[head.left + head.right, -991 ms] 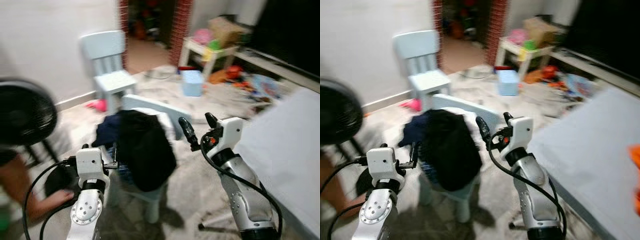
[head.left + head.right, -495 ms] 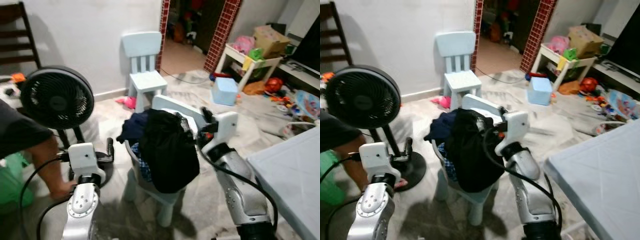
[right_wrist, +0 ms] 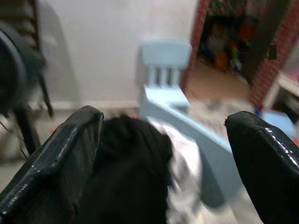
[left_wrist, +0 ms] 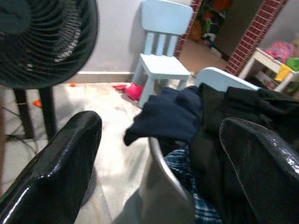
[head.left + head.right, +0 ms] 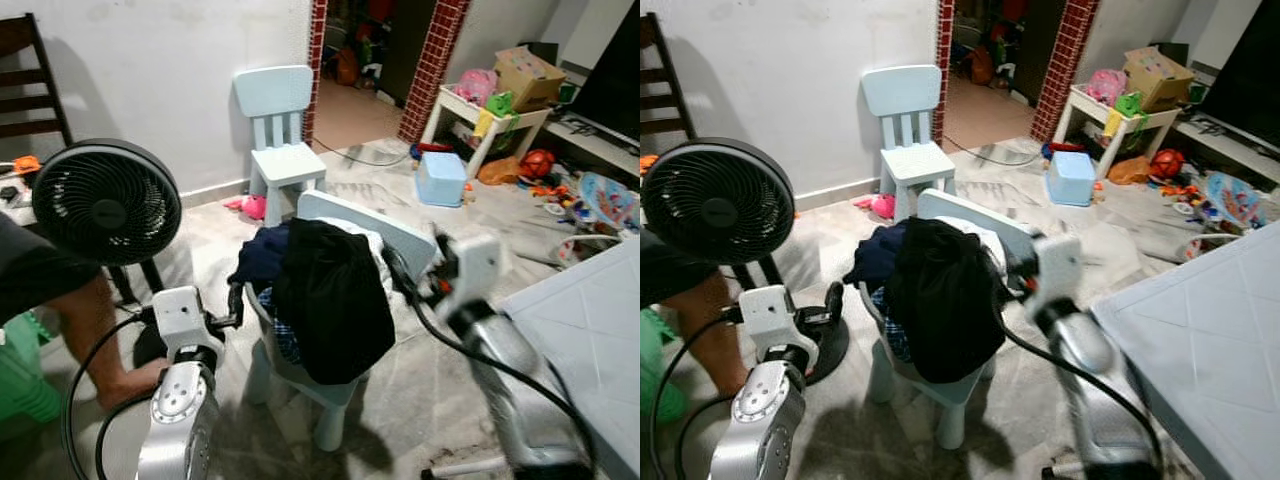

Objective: Hang hanger

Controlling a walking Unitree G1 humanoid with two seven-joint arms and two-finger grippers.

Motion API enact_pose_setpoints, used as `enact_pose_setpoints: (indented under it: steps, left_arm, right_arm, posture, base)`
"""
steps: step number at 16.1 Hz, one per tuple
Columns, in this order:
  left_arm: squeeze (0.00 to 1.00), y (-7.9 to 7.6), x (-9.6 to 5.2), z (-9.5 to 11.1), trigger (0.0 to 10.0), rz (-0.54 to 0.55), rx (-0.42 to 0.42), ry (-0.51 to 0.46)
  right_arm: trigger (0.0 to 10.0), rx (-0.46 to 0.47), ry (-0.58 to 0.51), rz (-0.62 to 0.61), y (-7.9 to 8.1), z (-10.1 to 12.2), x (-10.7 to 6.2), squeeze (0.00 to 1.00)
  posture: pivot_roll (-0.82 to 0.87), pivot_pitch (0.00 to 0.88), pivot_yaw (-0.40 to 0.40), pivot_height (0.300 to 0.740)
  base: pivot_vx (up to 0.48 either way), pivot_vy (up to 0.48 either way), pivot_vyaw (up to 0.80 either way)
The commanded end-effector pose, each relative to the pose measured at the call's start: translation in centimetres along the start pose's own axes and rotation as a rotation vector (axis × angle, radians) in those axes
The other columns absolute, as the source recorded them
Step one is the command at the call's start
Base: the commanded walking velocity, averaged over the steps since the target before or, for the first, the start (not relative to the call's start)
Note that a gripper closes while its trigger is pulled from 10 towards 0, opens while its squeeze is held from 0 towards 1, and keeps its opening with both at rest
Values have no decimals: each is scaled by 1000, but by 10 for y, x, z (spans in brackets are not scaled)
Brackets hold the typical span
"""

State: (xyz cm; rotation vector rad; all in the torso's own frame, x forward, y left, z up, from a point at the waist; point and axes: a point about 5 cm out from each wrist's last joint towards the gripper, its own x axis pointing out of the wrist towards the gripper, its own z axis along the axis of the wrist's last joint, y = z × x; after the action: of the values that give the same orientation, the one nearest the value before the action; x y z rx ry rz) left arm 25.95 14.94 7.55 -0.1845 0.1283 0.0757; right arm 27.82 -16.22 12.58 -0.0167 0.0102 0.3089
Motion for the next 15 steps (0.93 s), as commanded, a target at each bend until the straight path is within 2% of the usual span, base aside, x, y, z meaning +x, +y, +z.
enact_pose_setpoints:
  steps: [1, 3, 4, 5, 8, 10, 11, 12, 13, 14, 15]
  left_arm:
    - [0, -17, 4, 0, 10000, -46, -29, 5]
    - [0, -23, 8, -2, 10000, -69, -45, 16]
    - [0, -27, 12, -3, 10000, -85, -58, 18]
    - [0, -31, 13, -2, 10000, -99, -65, 16]
    - [0, -37, 20, 3, 10000, -112, -73, 5]
    - [0, -35, 22, 3, 10000, -99, -79, 7]
    - [0, -34, 23, 0, 10000, -80, -97, 22]
    - [0, -32, 25, -10, 10000, -39, -161, 78]
    - [0, -32, 25, -11, 10000, -33, -177, 87]
    - [0, -31, 27, -19, 10000, 12, -227, 132]
    - [0, -31, 27, -23, 10000, 36, -234, 158]
  right_arm:
    - [10000, -27, 23, -59, -18, 2, -14, 0]
    - [10000, -31, 63, -122, -31, 1, -32, 0]
    - [10000, -16, 69, -118, -33, 5, -39, 0]
    - [10000, -18, 83, -119, -33, 5, -40, 0]
    - [10000, -11, 103, -126, -29, 4, -41, 0]
    - [10000, -17, 104, -108, -26, 5, -39, 0]
    - [10000, -17, 109, -103, -26, 6, -39, 0]
    - [10000, -29, 113, -92, -25, 8, -39, 0]
    - [10000, -37, 115, -89, -25, 8, -38, 0]
    - [10000, -27, 128, -88, -24, 8, -37, 0]
    - [10000, -26, 138, -91, -23, 7, -37, 0]
  posture:
    - [-134, 0, -126, 740]
    - [-174, 0, -122, 740]
    - [-205, 0, -112, 740]
    - [-213, 0, -110, 740]
    - [-219, 0, -117, 740]
    - [-219, 0, -126, 740]
    - [-220, 0, -130, 740]
    - [-222, 0, -134, 740]
    - [-222, 0, -134, 740]
    - [-230, 0, -141, 740]
    - [-229, 0, -138, 740]
  base:
    - [0, 0, 0]
    - [0, 0, 0]
    - [0, 0, 0]
    - [0, 0, 0]
    - [0, 0, -733]
    - [0, 0, -800]
    - [0, 0, -800]
    - [0, 0, 0]
    - [0, 0, 0]
    - [0, 0, 0]
    - [0, 0, 0]
